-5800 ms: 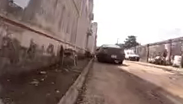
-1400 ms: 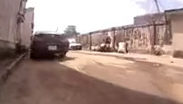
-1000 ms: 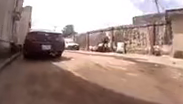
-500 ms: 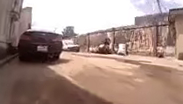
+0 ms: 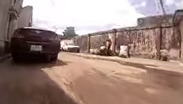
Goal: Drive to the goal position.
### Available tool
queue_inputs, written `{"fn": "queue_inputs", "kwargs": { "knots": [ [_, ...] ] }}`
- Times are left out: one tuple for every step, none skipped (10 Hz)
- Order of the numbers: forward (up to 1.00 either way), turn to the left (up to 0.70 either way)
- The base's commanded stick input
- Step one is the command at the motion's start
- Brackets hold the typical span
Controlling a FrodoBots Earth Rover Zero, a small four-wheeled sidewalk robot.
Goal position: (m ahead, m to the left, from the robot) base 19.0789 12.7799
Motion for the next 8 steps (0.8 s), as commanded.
{"fn": "queue_inputs", "kwargs": {
  "knots": [
    [0.85,0.00],
    [0.85,0.00],
    [0.85,0.00],
    [0.85,0.00],
    [0.85,0.00],
    [0.85,0.00],
    [0.85,0.00],
    [0.85,0.00]
  ]
}}
